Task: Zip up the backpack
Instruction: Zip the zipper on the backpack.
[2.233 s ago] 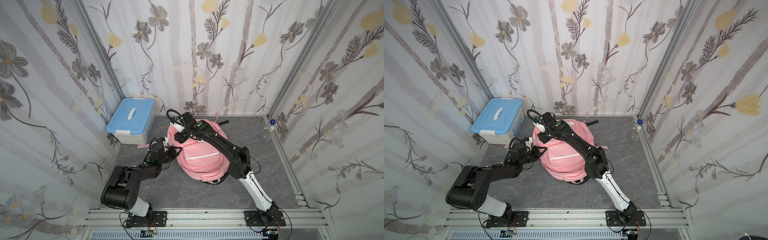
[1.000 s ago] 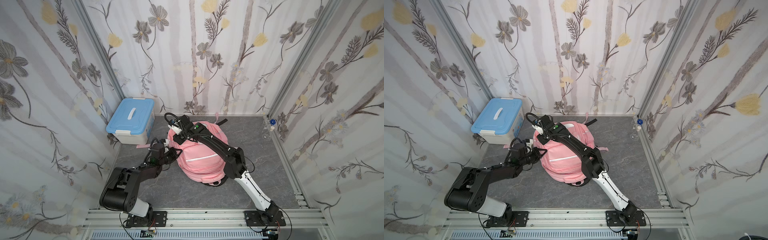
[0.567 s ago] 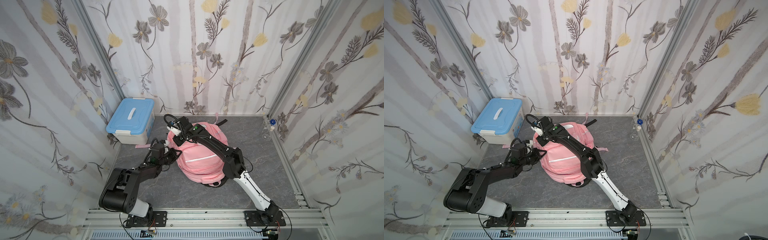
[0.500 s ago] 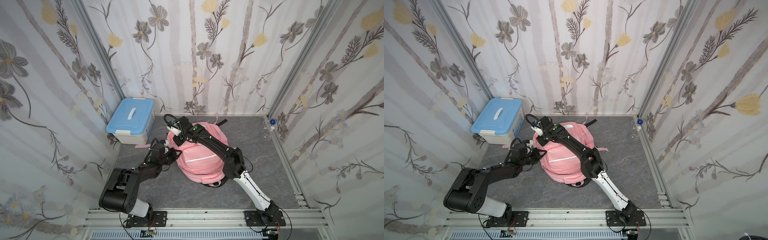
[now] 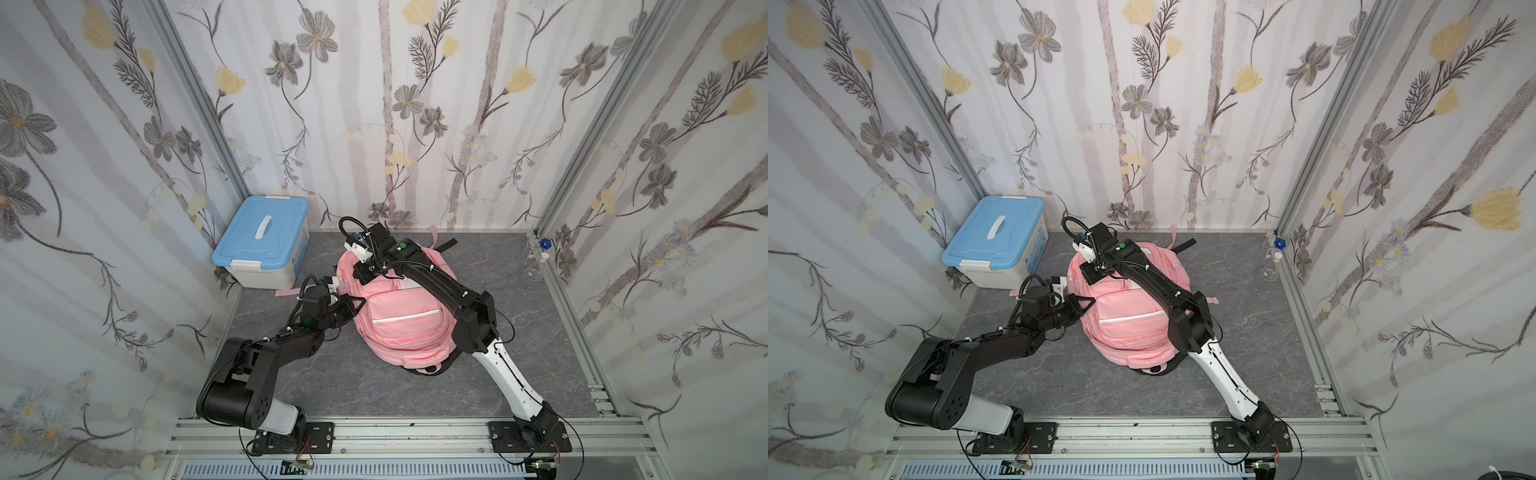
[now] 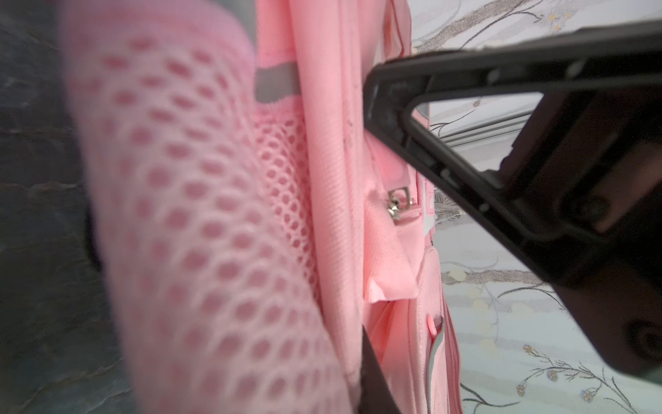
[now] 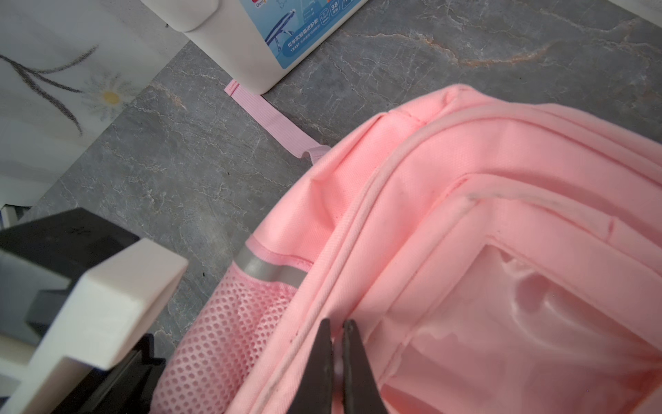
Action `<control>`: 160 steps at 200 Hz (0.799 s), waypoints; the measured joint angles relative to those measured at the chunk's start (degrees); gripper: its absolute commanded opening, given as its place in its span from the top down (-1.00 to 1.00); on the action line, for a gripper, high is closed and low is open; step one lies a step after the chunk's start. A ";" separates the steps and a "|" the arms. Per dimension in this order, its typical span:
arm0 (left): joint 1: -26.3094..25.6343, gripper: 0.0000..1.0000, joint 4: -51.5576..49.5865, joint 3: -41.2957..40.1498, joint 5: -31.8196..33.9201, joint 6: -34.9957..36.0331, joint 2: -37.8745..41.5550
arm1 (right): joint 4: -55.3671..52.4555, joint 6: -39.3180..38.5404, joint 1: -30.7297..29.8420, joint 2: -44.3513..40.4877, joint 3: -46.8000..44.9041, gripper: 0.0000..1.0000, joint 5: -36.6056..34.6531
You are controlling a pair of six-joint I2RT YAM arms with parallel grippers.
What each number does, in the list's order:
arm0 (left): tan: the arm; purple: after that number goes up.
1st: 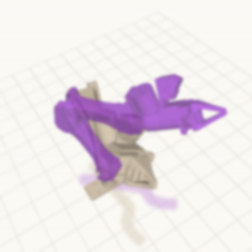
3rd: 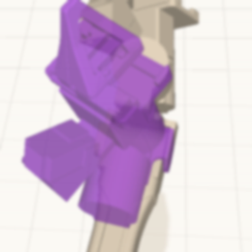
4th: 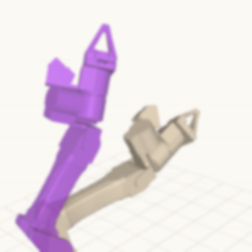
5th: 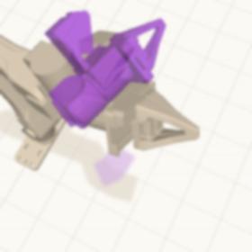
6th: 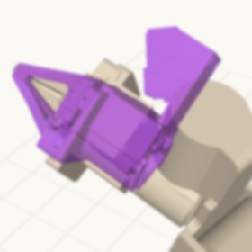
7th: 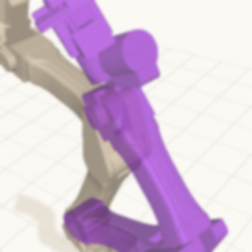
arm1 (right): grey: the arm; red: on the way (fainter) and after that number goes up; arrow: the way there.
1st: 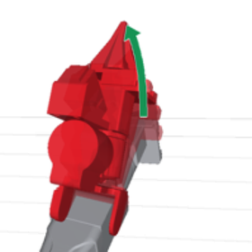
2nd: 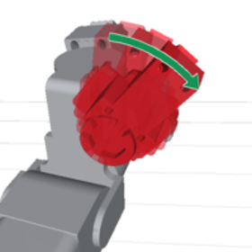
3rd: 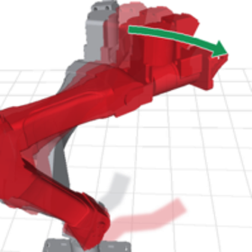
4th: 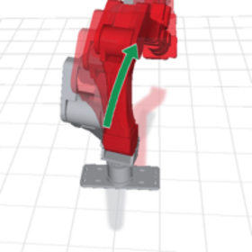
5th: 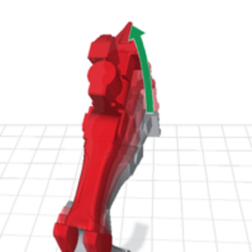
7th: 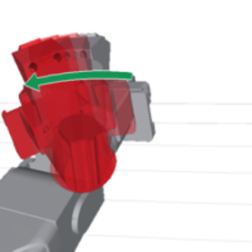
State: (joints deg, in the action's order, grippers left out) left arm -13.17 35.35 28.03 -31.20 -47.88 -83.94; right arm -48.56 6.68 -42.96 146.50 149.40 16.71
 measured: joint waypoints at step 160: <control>0.50 1.00 0.00 -2.03 0.48 0.55 2.91 | 5.20 6.51 4.61 -9.16 -15.69 1.00 2.64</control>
State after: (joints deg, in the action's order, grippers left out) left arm -12.67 35.35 26.00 -30.72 -47.33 -81.03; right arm -43.35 13.19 -38.35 137.34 133.71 19.35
